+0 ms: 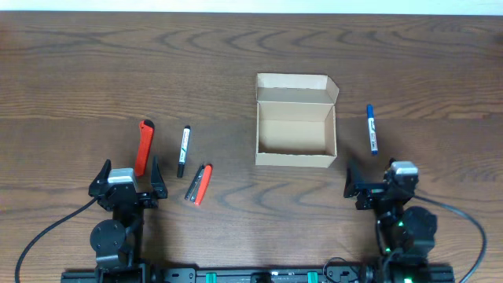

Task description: Pack container

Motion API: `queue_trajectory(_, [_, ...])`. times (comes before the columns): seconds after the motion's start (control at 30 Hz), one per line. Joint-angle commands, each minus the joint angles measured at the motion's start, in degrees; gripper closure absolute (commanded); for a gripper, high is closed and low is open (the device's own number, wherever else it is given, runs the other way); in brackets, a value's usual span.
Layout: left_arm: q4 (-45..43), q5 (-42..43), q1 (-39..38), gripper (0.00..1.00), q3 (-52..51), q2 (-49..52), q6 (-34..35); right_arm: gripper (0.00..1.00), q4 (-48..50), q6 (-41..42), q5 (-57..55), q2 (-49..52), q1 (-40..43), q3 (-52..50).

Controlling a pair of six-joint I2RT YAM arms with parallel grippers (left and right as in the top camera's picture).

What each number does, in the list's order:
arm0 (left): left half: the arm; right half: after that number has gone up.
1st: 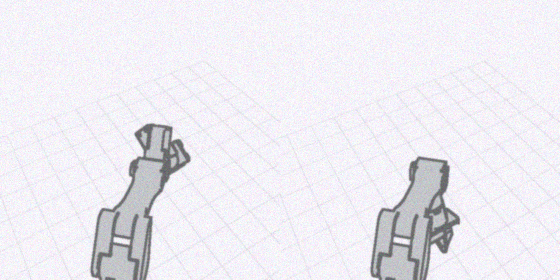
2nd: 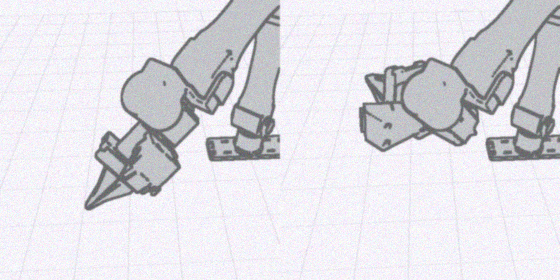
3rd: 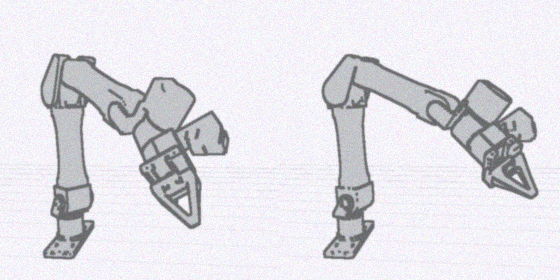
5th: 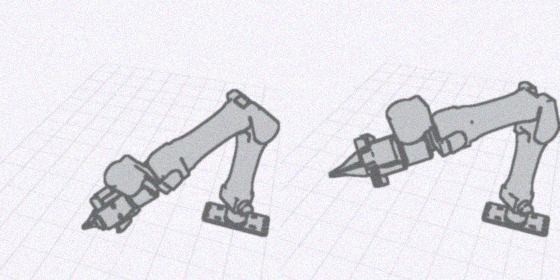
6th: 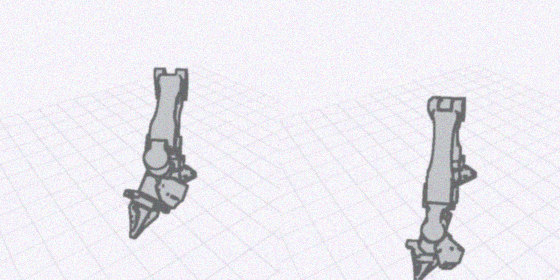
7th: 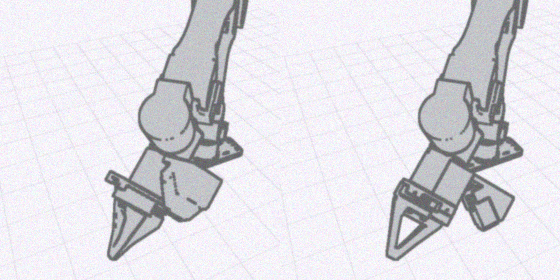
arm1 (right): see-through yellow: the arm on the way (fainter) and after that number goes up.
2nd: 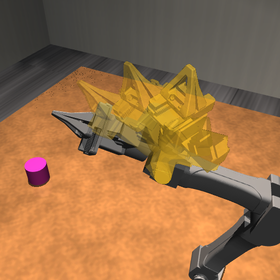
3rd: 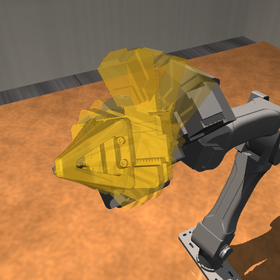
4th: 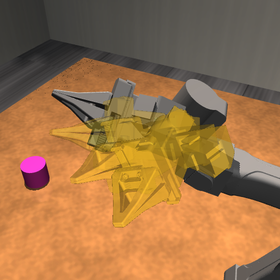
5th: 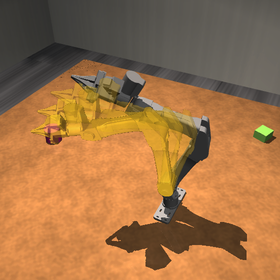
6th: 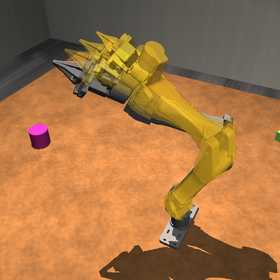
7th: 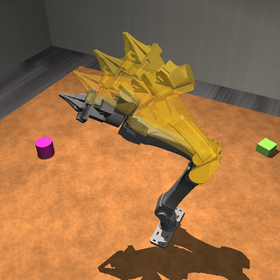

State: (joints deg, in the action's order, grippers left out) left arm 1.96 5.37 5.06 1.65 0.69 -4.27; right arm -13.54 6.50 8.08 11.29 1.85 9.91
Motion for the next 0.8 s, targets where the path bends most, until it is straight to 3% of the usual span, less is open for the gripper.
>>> queue_trajectory(0.0, [1.9, 0.4, -0.3, 0.04, -1.4, -0.5, 0.6, 0.01, -2.6, -3.4, 1.3, 7.6, 0.0, 10.8])
queue_trajectory(0.2, [1.9, 0.4, -0.3, 0.05, -1.4, -0.5, 0.6, 0.01, -24.5, -13.4, 4.3, 28.1, 0.1, 33.4])
queue_trajectory(0.33, [1.9, 0.4, -0.3, 0.04, -1.4, -0.5, 0.6, 0.01, -41.7, -13.8, -0.7, 40.9, 2.4, 49.0])
queue_trajectory(0.43, [1.9, 0.4, -0.3, 0.05, -1.4, -0.5, 0.6, 0.01, -52.5, -13.9, 2.1, 48.7, 4.8, 58.8])
queue_trajectory(0.57, [1.9, 0.4, -0.3, 0.05, -1.4, -0.5, 0.6, 0.01, -59.7, -15.1, 2.9, 54.9, 5.7, 66.0])
queue_trajectory(0.77, [1.9, 0.4, -0.3, 0.05, -1.4, -0.5, 0.6, 0.01, -59.5, -11.3, -2.0, 58.4, 7.8, 66.5])
